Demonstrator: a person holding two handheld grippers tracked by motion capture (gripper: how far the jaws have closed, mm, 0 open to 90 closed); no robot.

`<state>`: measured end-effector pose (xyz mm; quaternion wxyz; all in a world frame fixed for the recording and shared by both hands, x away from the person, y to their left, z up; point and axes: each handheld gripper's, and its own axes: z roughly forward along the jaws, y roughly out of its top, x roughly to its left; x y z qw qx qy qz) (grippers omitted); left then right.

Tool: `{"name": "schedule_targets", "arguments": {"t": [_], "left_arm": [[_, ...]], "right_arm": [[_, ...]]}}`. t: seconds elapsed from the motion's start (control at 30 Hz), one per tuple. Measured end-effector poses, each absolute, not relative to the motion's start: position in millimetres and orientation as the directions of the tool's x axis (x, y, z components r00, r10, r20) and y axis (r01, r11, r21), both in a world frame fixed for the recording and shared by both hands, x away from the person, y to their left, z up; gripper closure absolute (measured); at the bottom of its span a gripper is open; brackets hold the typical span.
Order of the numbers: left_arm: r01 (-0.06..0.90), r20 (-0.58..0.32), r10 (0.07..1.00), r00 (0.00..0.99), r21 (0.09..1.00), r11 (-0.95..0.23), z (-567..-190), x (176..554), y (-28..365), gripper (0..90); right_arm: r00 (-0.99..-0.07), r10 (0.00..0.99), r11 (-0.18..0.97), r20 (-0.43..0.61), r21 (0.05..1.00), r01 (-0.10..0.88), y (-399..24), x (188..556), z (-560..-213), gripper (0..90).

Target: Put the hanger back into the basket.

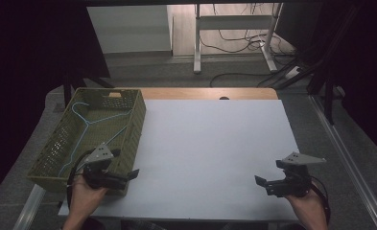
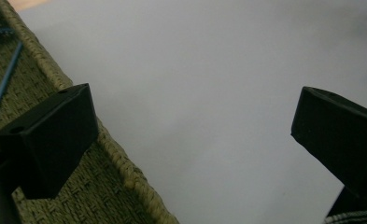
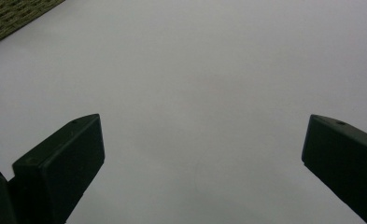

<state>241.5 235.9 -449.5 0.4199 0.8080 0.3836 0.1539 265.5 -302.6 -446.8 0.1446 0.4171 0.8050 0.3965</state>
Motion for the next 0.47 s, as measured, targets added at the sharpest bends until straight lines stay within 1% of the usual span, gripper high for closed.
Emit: {"name": "schedule_targets", "arguments": {"t": [0.2, 0.3, 0.47], "left_arm": [[0.495, -0.055, 0.769, 0.637, 0.794, -0.353, -453, 239, 236, 0.5], [0.521, -0.074, 0.773, 0.630, 0.778, -0.351, -460, 242, 239, 0.4], [0.522, -0.070, 0.772, 0.631, 0.775, -0.357, -461, 242, 238, 0.1]], "right_arm": [[-0.613, 0.784, 0.338, 0.098, 0.761, 0.554, -303, 263, -447, 0.0], [-0.613, 0.784, 0.342, 0.096, 0.758, 0.555, -303, 263, -448, 0.0], [-0.614, 0.784, 0.347, 0.091, 0.756, 0.555, -302, 264, -449, 0.0]]}}
